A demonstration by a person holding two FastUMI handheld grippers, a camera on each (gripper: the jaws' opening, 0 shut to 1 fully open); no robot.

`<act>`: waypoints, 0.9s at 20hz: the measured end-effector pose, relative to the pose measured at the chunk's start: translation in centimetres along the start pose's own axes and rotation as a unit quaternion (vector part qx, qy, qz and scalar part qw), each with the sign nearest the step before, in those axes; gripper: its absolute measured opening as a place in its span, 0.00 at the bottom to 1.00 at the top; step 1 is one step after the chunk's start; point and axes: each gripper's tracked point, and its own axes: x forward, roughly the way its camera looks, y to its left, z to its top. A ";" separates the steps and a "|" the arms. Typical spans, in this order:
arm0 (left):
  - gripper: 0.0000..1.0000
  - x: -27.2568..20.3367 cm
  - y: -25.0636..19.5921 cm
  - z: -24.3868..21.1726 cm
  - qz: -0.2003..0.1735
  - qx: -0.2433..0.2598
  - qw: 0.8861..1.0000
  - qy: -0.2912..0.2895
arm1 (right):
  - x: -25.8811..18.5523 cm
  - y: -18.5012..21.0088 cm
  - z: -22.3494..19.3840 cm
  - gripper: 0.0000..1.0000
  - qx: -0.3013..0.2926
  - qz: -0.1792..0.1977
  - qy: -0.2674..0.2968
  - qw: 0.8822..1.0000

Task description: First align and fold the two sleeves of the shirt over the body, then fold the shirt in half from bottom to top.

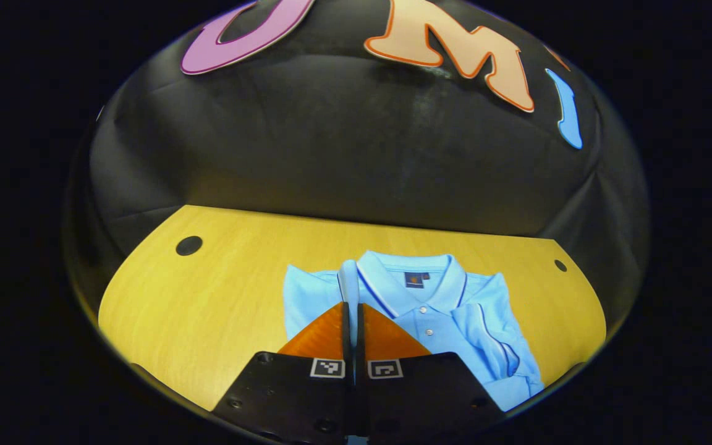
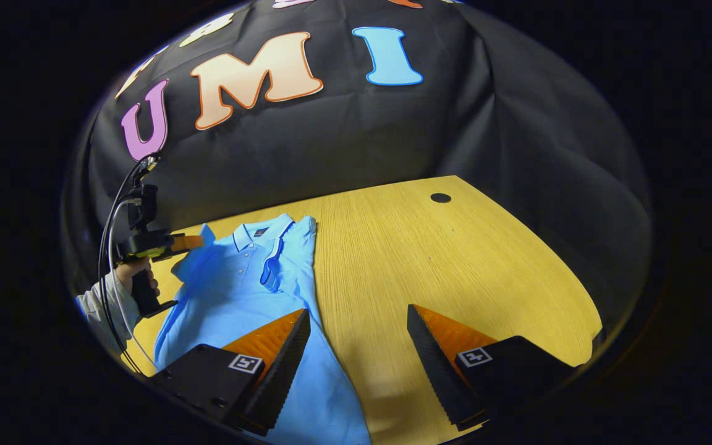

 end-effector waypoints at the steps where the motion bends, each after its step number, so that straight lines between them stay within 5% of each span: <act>1: 0.00 0.3 -1.0 -0.4 -0.006 -0.001 1.000 0.004 | -0.1 -0.3 0.1 0.94 -0.001 0.000 0.000 1.000; 9: 0.00 1.7 -4.2 -4.4 0.008 0.025 0.999 0.034 | -0.4 -2.7 0.0 0.94 -0.007 0.009 0.007 1.000; 11: 0.05 0.9 -6.0 -4.6 -0.024 0.010 0.999 0.041 | -0.6 -3.2 0.3 0.98 -0.010 0.016 0.005 1.000; 14: 1.00 -0.9 -7.5 -4.0 -0.035 0.022 0.998 0.036 | -0.9 -3.4 1.0 0.98 -0.013 0.037 -0.005 0.999; 15: 0.94 -2.0 -7.0 -3.8 -0.026 0.034 0.999 0.024 | -0.9 -3.4 1.3 0.98 -0.015 0.047 -0.008 0.999; 18: 0.97 -6.8 -7.2 -2.7 -0.008 0.040 0.999 -0.004 | -1.1 -2.9 2.1 0.98 -0.025 0.083 -0.015 0.996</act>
